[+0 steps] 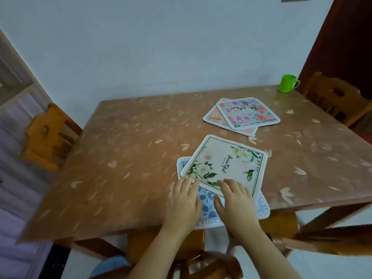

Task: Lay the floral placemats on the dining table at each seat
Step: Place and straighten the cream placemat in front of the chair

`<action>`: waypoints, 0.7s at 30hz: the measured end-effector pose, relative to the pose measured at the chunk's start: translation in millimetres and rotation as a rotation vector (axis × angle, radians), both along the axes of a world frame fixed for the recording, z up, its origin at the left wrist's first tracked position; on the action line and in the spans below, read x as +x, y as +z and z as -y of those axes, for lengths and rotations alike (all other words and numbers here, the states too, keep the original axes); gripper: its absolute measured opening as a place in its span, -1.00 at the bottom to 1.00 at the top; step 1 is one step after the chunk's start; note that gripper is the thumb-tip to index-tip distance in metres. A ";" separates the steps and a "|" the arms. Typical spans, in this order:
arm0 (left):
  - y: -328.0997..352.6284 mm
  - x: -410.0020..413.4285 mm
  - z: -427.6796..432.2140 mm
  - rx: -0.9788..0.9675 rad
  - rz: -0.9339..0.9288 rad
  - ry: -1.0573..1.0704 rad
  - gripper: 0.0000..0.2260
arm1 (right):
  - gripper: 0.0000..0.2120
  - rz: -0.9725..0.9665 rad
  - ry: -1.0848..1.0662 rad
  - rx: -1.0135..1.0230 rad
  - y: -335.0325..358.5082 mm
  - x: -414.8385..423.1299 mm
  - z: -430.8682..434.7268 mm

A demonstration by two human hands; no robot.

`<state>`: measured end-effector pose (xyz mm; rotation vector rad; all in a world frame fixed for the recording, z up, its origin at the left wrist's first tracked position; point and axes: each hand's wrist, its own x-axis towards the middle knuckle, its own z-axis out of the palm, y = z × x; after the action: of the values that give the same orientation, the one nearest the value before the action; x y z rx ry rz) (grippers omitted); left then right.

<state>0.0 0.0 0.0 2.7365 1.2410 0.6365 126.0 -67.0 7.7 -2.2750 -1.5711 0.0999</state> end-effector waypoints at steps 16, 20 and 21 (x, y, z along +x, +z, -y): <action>-98.7 43.4 -77.9 -0.268 -0.206 -0.187 -0.62 | -0.62 -0.125 -0.066 -0.177 -99.4 48.5 -69.7; -117.1 53.4 -95.8 -0.291 -0.219 -0.247 -0.63 | -0.58 -0.123 -0.113 -0.225 -121.5 56.1 -72.2; -120.6 55.1 -98.9 -0.289 -0.220 -0.262 -0.63 | -0.57 -0.132 -0.122 -0.222 -125.4 57.0 -71.5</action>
<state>55.1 98.9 -120.6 2.7034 0.8974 0.1227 183.0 4.5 -117.6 -2.4696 -1.4117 0.4018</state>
